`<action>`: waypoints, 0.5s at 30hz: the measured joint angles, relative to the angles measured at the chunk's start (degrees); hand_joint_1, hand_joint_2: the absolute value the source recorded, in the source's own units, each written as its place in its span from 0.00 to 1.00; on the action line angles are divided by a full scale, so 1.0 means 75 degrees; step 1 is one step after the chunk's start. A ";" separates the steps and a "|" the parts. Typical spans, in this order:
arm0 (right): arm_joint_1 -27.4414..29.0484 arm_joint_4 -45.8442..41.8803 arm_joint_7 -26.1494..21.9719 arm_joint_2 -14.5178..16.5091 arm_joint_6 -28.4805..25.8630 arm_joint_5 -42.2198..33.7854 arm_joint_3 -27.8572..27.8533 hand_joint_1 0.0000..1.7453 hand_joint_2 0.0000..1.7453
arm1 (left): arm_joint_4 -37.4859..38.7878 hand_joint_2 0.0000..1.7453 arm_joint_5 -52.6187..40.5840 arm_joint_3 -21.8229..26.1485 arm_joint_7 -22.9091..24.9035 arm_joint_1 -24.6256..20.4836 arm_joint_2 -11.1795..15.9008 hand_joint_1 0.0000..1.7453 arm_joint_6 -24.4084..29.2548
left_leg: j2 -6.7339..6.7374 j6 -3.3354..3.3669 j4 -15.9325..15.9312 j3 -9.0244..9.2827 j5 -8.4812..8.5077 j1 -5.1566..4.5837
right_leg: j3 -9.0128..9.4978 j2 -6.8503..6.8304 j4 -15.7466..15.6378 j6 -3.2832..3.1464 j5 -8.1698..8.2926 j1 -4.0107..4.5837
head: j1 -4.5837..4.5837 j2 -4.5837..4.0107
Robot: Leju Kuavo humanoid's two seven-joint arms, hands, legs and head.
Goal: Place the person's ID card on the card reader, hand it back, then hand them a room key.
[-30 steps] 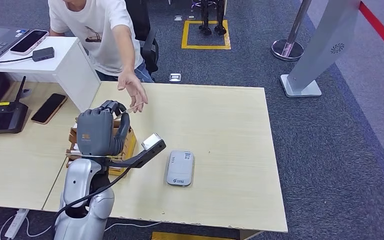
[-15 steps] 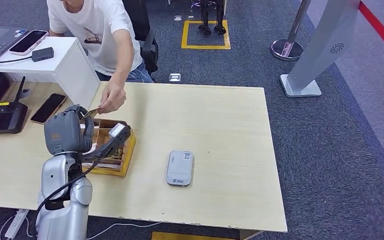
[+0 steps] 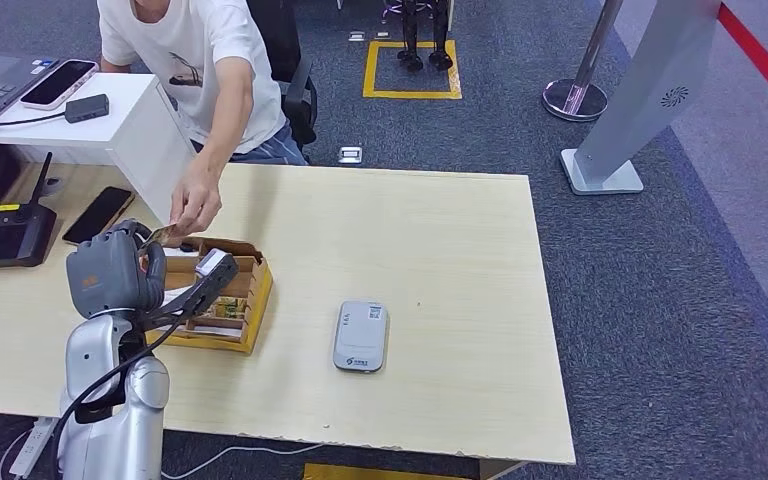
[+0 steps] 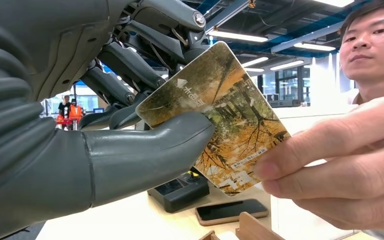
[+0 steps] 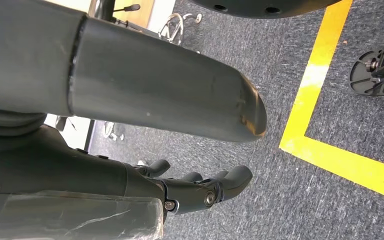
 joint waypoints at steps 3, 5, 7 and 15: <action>0.0001 0.0000 0.0002 0.0000 -0.0004 -0.0004 0.0000 0.00 0.00 | 0.0020 1.00 -0.0002 0.0048 -0.0001 0.0003 -0.0001 0.25 -0.0004 | 0.0003 -0.0001 0.0000 0.0001 0.0000 0.0001 | 0.0000 0.0002 0.0000 -0.0001 0.0000 0.0000 | -0.0001 -0.0001; 0.0002 0.0000 0.0001 0.0000 0.0000 -0.0015 0.0000 0.00 0.00 | 0.0027 1.00 -0.0004 0.0069 -0.0016 0.0011 -0.0002 0.00 0.0008 | 0.0003 -0.0001 0.0000 0.0001 0.0000 0.0002 | -0.0001 0.0002 0.0001 -0.0001 0.0000 0.0000 | -0.0001 0.0000; 0.0000 0.0000 0.0000 0.0001 0.0004 -0.0024 0.0000 0.00 0.00 | 0.0027 1.00 -0.0005 0.0071 -0.0042 0.0027 -0.0004 0.00 0.0027 | 0.0001 -0.0001 0.0000 0.0000 0.0000 0.0002 | -0.0001 0.0001 0.0001 -0.0001 -0.0001 0.0000 | 0.0000 0.0000; -0.0002 0.0000 -0.0006 0.0003 0.0008 -0.0035 -0.0003 0.00 0.00 | -0.0005 0.75 -0.0003 0.0071 -0.0156 0.0091 -0.0071 0.00 0.0017 | 0.0000 0.0000 -0.0001 0.0000 0.0000 0.0001 | 0.0000 0.0001 0.0000 -0.0001 0.0000 0.0000 | 0.0000 -0.0001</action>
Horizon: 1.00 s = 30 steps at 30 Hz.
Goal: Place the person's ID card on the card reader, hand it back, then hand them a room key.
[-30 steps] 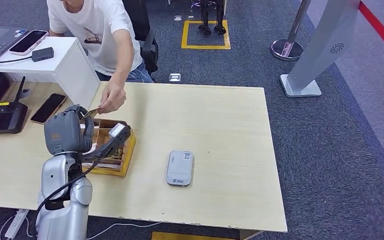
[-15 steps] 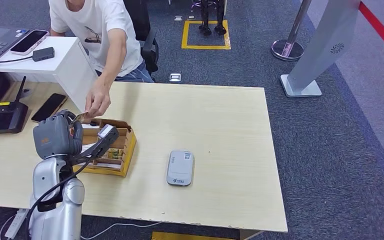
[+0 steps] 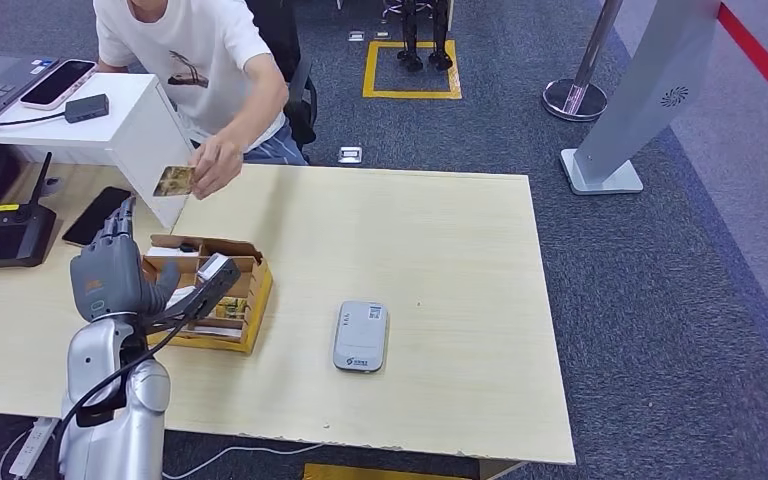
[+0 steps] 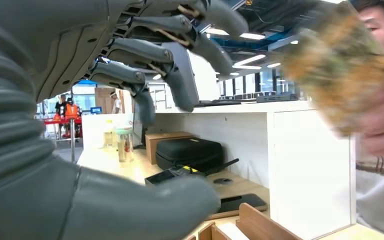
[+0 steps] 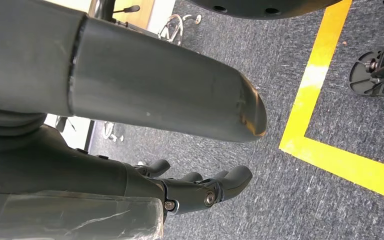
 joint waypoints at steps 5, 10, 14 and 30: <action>0.0001 0.0000 0.0003 0.0000 0.0008 -0.0001 0.0000 0.00 0.00 | -0.0049 0.00 0.0001 0.0000 -0.0055 0.0030 -0.0020 0.00 -0.0004 | 0.0000 0.0000 0.0000 0.0001 0.0000 0.0000 | 0.0000 0.0000 0.0000 0.0000 0.0000 0.0000 | 0.0000 0.0001; 0.0001 0.0000 0.0003 0.0000 0.0008 -0.0003 0.0000 0.00 0.00 | -0.0103 1.00 0.0001 -0.0001 -0.0076 0.0072 -0.0045 0.00 -0.0013 | 0.0000 0.0000 0.0000 0.0001 0.0000 0.0000 | 0.0000 0.0000 0.0000 0.0000 0.0000 0.0000 | 0.0000 0.0000; 0.0002 0.0000 0.0002 -0.0001 0.0009 -0.0032 0.0000 0.00 0.00 | -0.0133 1.00 -0.0002 -0.0067 -0.0152 0.0189 -0.0042 0.00 -0.0219 | 0.0001 0.0000 0.0000 0.0001 0.0000 0.0000 | -0.0001 0.0001 0.0000 0.0000 0.0000 0.0000 | 0.0000 0.0000; 0.0007 0.0000 -0.0110 -0.0009 0.0087 -0.0248 -0.0041 0.00 0.00 | -0.0732 1.00 0.0004 -0.2224 -0.0032 0.1152 0.0948 0.00 -0.0820 | 0.0002 0.0000 0.0000 0.0001 -0.0001 0.0000 | -0.0002 0.0001 0.0000 0.0000 -0.0001 0.0000 | 0.0000 0.0000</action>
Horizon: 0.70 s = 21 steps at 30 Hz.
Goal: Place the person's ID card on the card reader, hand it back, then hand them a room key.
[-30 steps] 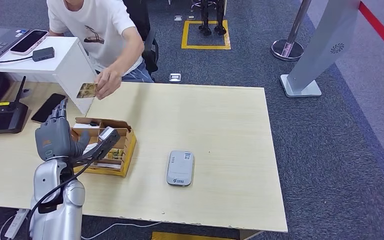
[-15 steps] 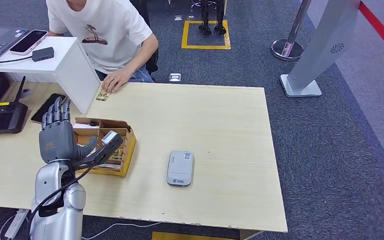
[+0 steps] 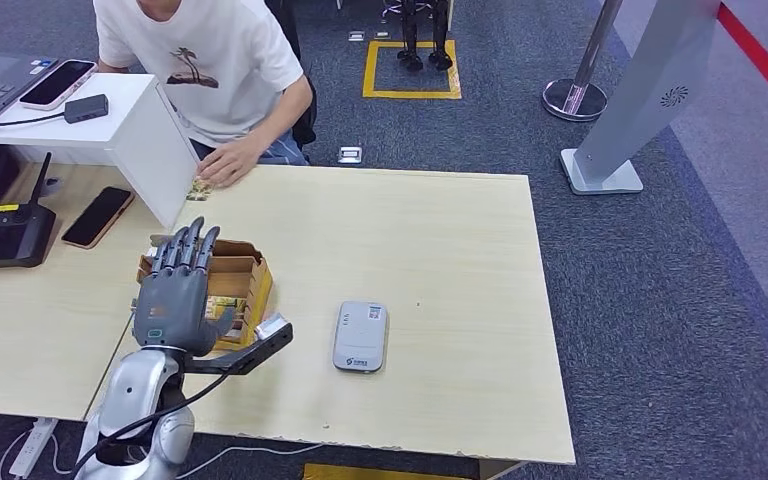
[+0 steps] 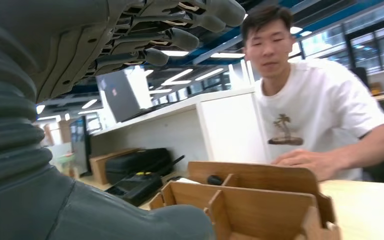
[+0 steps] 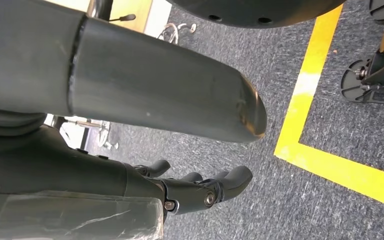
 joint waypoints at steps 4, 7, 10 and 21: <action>0.0000 0.0000 -0.0001 0.0000 0.0000 -0.0003 -0.0029 0.00 0.00 | -0.0125 1.00 0.0002 -0.0293 0.0028 0.0116 0.0156 0.00 -0.0005 | 0.0000 0.0000 0.0000 0.0000 0.0000 0.0000 | 0.0000 0.0000 0.0000 0.0000 0.0000 0.0000 | 0.0000 0.0000; 0.0001 0.0000 0.0000 0.0000 0.0000 -0.0003 -0.0037 0.00 0.00 | -0.0176 1.00 0.0002 -0.0403 0.0028 0.0162 0.0227 0.00 -0.0006 | 0.0000 0.0000 0.0000 0.0000 0.0000 0.0000 | 0.0000 0.0000 0.0000 0.0000 0.0000 0.0000 | 0.0000 0.0000; 0.0000 -0.0001 -0.0008 0.0000 0.0000 -0.0012 -0.0045 0.00 0.00 | -0.0216 1.00 0.0011 -0.0495 0.0030 0.0189 0.0293 0.00 -0.0045 | 0.0000 0.0000 0.0000 0.0000 0.0000 0.0000 | 0.0000 -0.0001 0.0000 0.0000 0.0000 0.0000 | 0.0000 0.0000; 0.0004 -0.0010 -0.0015 -0.0006 -0.0042 -0.0165 -0.0147 0.00 0.00 | -0.0504 1.00 0.0039 -0.1112 0.0268 0.0462 0.0869 0.00 -0.0279 | 0.0002 -0.0001 -0.0002 0.0000 -0.0003 0.0000 | 0.0000 0.0001 0.0000 -0.0001 -0.0001 0.0000 | 0.0000 0.0000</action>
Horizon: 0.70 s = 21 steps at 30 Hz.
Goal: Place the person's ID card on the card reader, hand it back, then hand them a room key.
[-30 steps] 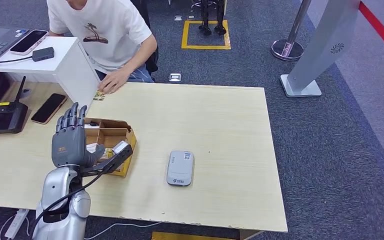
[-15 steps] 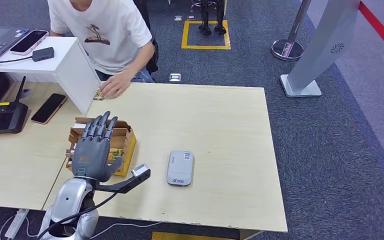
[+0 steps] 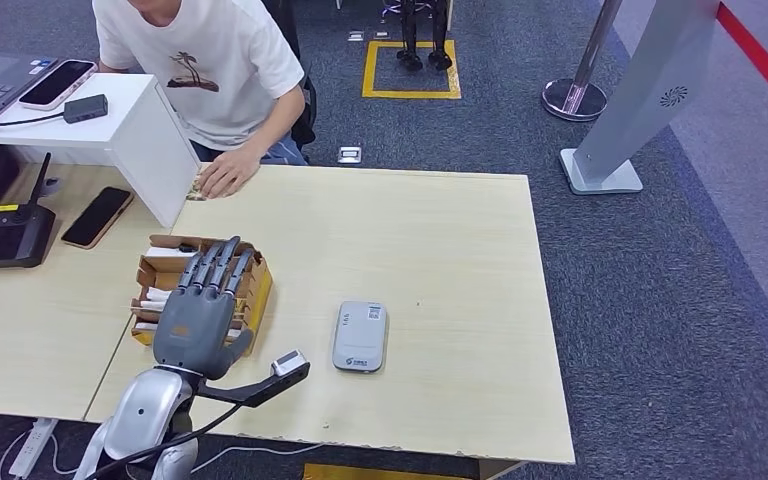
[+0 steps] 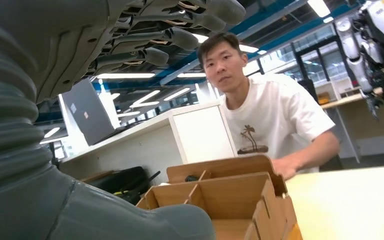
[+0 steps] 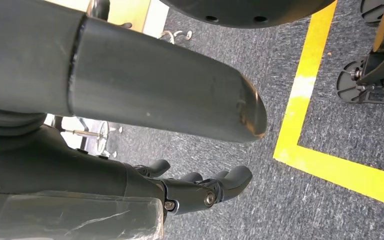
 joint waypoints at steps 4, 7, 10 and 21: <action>0.0008 -0.0001 0.0000 -0.0005 0.0001 -0.0058 -0.0004 0.00 0.00 | -0.0125 1.00 0.0030 -0.0068 0.0085 0.0285 0.0324 0.00 -0.0149 | 0.0000 -0.0001 -0.0001 0.0000 -0.0001 0.0001 | -0.0002 0.0000 0.0000 -0.0004 -0.0004 0.0000 | -0.0001 0.0000; 0.0007 -0.0001 0.0000 -0.0008 0.0002 -0.0082 -0.0004 0.00 0.00 | -0.0164 1.00 0.0032 -0.0068 0.0180 0.0476 0.0439 0.00 -0.0131 | -0.0001 -0.0001 -0.0002 0.0000 -0.0001 0.0001 | -0.0002 -0.0001 0.0000 -0.0005 -0.0006 0.0000 | -0.0001 0.0000; 0.0007 -0.0001 0.0000 -0.0009 -0.0001 -0.0092 -0.0004 0.00 0.00 | -0.0191 1.00 0.0030 -0.0068 0.0230 0.0597 0.0490 0.00 -0.0110 | -0.0001 -0.0001 -0.0002 -0.0001 -0.0001 0.0000 | -0.0001 -0.0001 0.0000 -0.0005 -0.0005 0.0000 | -0.0001 0.0000; 0.0007 -0.0001 0.0000 -0.0012 -0.0007 -0.0078 -0.0004 0.00 0.00 | -0.0211 1.00 -0.0017 -0.0065 0.0390 0.0689 0.0557 0.00 -0.0007 | -0.0001 -0.0001 -0.0002 -0.0001 -0.0001 0.0000 | 0.0000 -0.0001 0.0000 -0.0005 -0.0005 0.0000 | 0.0000 0.0000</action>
